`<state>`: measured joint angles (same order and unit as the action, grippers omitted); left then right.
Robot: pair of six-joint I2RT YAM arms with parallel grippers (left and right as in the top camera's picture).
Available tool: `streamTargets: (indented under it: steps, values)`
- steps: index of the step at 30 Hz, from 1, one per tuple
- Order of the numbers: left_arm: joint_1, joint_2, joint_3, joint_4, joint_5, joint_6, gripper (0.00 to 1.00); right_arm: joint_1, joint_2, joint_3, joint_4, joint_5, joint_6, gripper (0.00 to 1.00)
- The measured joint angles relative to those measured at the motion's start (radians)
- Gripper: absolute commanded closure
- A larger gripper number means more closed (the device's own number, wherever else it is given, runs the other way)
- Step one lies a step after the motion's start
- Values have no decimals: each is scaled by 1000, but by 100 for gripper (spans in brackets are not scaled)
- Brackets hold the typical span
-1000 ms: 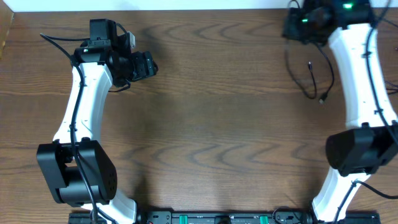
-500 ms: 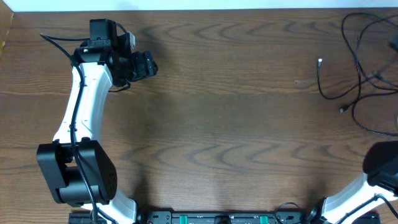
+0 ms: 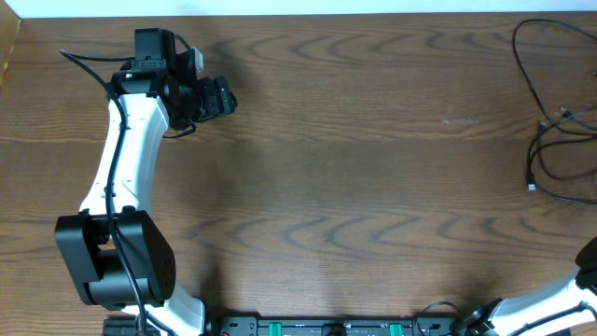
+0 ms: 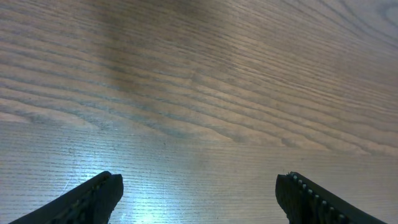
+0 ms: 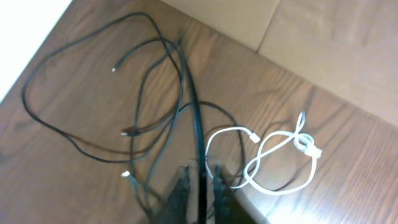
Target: Untangle cables
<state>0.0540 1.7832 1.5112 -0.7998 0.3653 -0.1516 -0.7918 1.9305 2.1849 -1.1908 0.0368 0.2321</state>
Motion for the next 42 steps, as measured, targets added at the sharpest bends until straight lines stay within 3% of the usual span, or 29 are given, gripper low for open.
streamTargets:
  steps: [1,3,9,16,24,27,31,42]
  values:
    - [0,0,0,0,0,0,16,2,0,0,0,-4,2,37]
    - [0,0,0,-1,0,0,16,9,0,0,0,-8,2,23]
    - [0,0,0,-2,0,0,16,11,0,0,-21,-16,-5,9]
    - [0,0,0,7,0,27,16,41,0,0,-96,-134,-60,5]
    - [0,-54,0,50,-5,52,15,186,-55,0,-174,-352,-203,5]
    - [0,-141,0,59,-5,53,14,289,-126,0,-193,-409,-247,4]
    - [0,-224,0,60,-5,55,1,443,-172,4,-214,-435,-285,4]
    - [0,-252,0,45,-5,60,0,806,-167,5,-256,-375,-311,3]
